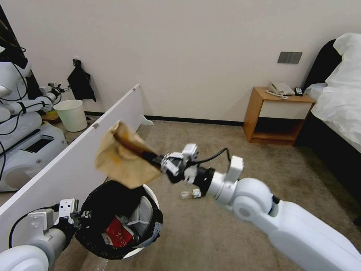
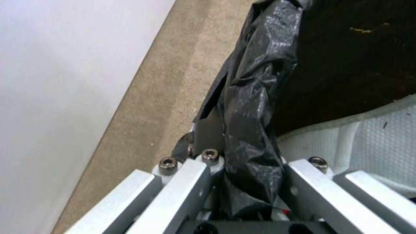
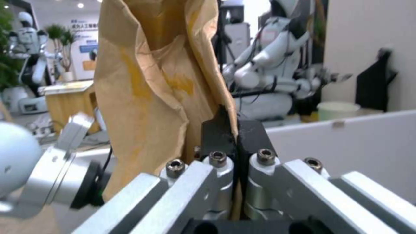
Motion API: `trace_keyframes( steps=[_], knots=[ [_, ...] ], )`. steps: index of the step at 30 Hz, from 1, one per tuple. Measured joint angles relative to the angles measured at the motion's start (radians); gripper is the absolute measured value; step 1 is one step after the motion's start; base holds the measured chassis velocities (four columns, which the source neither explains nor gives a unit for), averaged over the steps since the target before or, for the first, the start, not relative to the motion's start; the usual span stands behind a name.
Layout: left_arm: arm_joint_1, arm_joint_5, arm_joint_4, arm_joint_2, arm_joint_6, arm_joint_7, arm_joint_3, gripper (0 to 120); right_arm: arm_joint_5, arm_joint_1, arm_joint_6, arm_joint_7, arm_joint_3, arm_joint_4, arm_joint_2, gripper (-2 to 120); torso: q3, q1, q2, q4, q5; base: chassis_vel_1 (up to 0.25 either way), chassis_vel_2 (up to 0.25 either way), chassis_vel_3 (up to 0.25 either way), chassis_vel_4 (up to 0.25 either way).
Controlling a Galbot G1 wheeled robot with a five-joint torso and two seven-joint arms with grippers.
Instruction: Pick up the trash bin, then pick up the garbage from the floor and place it into the trash bin.
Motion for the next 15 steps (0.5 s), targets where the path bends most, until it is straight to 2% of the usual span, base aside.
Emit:
trace_keyframes(
  steps=[8,15],
  knots=[
    [0.008,0.000,-0.012,0.005,0.000,-0.001,-0.003,2,-0.019,-0.010,-0.013,0.014,-0.083,-0.031,0.013,0,0.000,0.000,0.000,0.0001,0.0001,0.000,0.000,0.000,0.000],
    [0.024,0.003,-0.027,0.004,0.000,-0.002,-0.008,2,-0.018,-0.023,-0.059,0.048,-0.124,-0.043,0.020,0,0.000,0.000,0.000,0.0002,0.0001,0.000,0.000,0.000,0.000]
  ],
)
